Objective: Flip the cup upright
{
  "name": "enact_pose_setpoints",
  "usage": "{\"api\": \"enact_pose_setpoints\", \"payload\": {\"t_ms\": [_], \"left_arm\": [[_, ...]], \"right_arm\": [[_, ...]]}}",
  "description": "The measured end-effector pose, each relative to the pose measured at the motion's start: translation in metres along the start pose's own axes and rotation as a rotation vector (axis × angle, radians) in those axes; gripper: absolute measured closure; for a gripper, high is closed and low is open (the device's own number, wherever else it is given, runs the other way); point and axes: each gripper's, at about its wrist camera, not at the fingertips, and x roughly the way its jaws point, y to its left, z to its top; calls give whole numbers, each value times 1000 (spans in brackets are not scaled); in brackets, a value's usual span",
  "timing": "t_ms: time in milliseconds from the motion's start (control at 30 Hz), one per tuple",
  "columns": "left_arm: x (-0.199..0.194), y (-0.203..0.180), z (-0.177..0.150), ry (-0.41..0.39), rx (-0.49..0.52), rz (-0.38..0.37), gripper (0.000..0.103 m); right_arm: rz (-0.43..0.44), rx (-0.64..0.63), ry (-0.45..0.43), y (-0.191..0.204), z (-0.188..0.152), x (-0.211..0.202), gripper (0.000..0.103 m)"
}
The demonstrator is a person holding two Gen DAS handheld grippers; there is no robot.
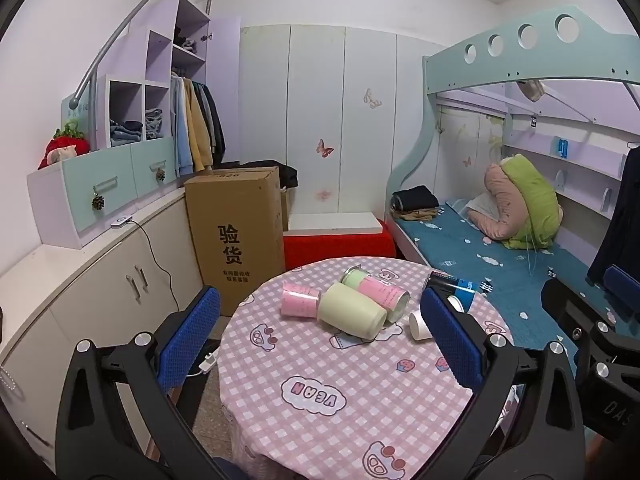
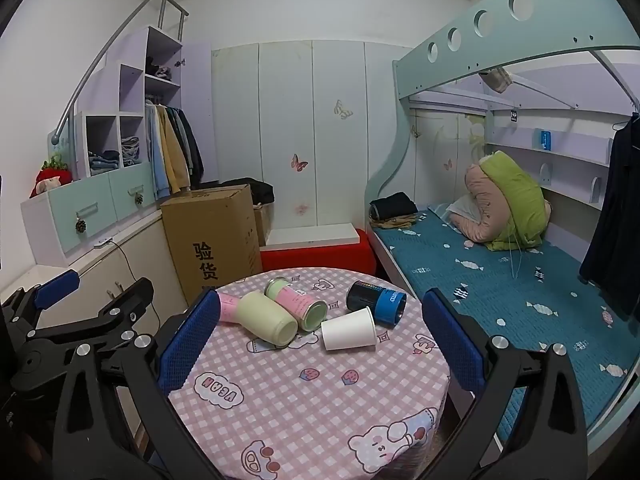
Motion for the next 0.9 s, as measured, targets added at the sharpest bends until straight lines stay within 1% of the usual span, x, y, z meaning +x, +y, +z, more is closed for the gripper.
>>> {"api": "enact_pose_setpoints", "payload": {"t_ms": [900], "left_arm": [[-1,0,0,-8,4,3,3]], "right_arm": [[1,2,-1,-1,0,-1,6]]}}
